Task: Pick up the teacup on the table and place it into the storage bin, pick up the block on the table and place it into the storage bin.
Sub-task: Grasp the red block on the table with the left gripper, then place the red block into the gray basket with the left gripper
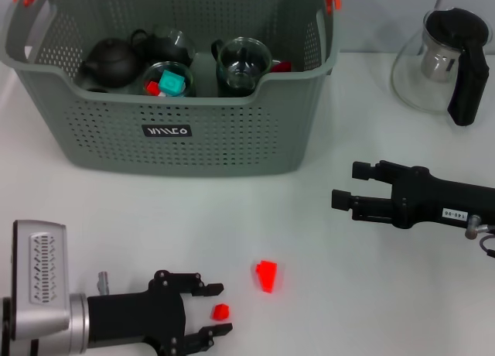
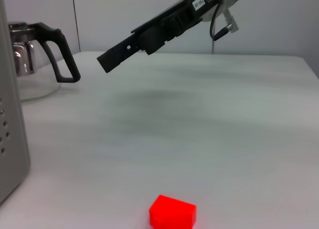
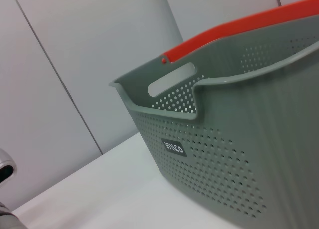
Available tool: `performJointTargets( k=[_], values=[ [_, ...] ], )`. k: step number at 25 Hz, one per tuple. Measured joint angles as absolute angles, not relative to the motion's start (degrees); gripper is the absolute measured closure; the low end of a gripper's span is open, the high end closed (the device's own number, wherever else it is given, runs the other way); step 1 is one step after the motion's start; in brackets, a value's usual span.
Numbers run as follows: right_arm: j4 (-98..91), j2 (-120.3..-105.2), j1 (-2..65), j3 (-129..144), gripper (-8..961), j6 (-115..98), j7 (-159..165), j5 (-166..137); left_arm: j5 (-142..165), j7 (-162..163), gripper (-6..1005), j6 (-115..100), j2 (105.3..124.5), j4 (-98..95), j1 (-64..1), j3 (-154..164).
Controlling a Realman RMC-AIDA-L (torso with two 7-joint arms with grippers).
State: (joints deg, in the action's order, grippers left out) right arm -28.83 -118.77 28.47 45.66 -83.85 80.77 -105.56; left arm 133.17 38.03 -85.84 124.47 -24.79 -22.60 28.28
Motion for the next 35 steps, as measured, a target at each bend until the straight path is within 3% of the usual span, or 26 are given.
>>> performJointTargets(
  k=[14,19,24,35],
  values=[
    [-28.83,-118.74,28.25,45.68,26,-83.84,80.67,-105.55,132.86,37.81,593,-83.91,124.45,-23.76,-23.26,28.17],
    [-28.83,-118.74,28.2,45.61,26,-83.85,80.8,-105.55,132.62,37.74,781,-84.71,124.42,-24.05,-23.29,28.03],
    [-28.83,-118.74,28.12,45.49,26,-84.07,80.83,-105.55,131.82,38.7,815,-89.66,124.2,-26.16,-22.96,26.45],
    [-28.88,-118.74,28.56,45.6,26,-84.24,80.67,-105.55,114.42,52.54,814,-115.75,120.68,-27.65,-28.63,8.49]
  ],
)
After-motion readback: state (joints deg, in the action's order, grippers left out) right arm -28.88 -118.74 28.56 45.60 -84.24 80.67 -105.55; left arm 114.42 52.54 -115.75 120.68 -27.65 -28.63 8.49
